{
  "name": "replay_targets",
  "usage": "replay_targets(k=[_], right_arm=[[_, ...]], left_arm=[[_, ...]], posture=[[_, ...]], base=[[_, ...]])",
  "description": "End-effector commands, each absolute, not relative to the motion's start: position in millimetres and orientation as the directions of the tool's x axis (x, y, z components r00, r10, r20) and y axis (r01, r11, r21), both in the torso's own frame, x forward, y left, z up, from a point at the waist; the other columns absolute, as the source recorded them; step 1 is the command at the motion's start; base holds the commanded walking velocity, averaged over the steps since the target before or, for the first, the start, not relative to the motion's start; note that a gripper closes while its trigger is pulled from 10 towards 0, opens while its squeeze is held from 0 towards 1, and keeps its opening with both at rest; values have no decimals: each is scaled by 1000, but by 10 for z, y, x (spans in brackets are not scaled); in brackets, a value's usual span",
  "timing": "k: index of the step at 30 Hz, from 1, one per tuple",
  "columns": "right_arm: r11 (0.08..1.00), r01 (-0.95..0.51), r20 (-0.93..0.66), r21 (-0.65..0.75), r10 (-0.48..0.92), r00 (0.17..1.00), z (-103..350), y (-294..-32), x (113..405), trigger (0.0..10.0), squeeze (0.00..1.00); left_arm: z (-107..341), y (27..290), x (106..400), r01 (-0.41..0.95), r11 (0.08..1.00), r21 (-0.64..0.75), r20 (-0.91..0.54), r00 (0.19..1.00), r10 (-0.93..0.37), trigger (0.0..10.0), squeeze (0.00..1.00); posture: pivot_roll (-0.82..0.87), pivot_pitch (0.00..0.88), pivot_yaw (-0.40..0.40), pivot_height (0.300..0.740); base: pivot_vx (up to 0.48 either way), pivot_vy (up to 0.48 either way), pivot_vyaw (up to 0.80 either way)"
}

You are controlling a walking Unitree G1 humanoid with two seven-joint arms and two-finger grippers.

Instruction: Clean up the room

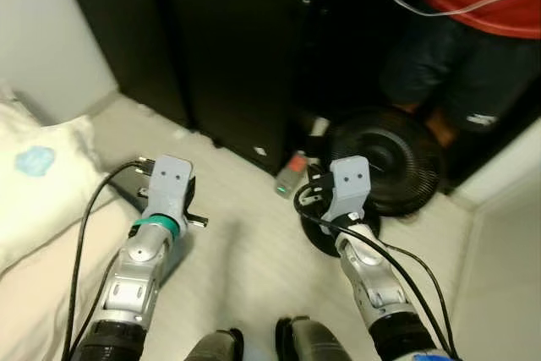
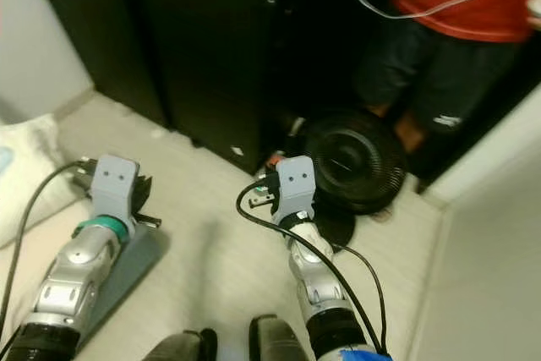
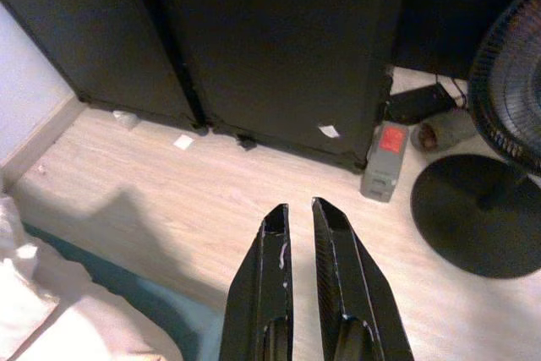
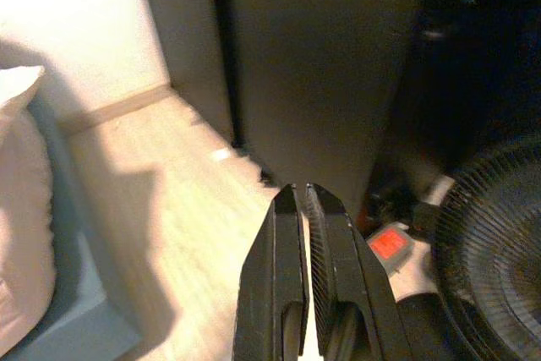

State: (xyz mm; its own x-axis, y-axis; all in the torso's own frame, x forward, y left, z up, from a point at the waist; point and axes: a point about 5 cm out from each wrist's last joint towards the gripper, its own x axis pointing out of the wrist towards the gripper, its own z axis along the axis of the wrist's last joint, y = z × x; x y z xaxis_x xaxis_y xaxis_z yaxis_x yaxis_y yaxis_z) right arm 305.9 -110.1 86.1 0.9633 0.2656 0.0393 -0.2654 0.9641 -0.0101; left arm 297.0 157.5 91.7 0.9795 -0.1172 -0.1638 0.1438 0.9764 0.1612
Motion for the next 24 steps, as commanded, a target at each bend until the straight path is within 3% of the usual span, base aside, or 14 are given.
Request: replay_targets(k=[1, 16, 24], right_arm=[[964, -265, 36, 3, 265, 964, 843, -1101, 3041, 10000, 0], [950, -312, 35, -5, 312, 950, 840, -1061, 3016, 10000, 0], [944, -329, 29, -8, 329, 944, 832, -1050, 3003, 10000, 0]], left_arm=[[879, 1602, 2949, 142, 977, 162, -178, 978, -112, 10000, 0], [878, 1592, 2953, 142, 977, 159, -178, 977, -113, 10000, 0], [855, 1583, 2953, 138, 980, 145, -201, 974, -108, 10000, 0]], posture=[[-4, 85, 5, 740], [-10, 87, 5, 740], [-12, 84, 4, 740]], base=[[311, 0, 475], [285, 0, 0], [0, 0, 62]])
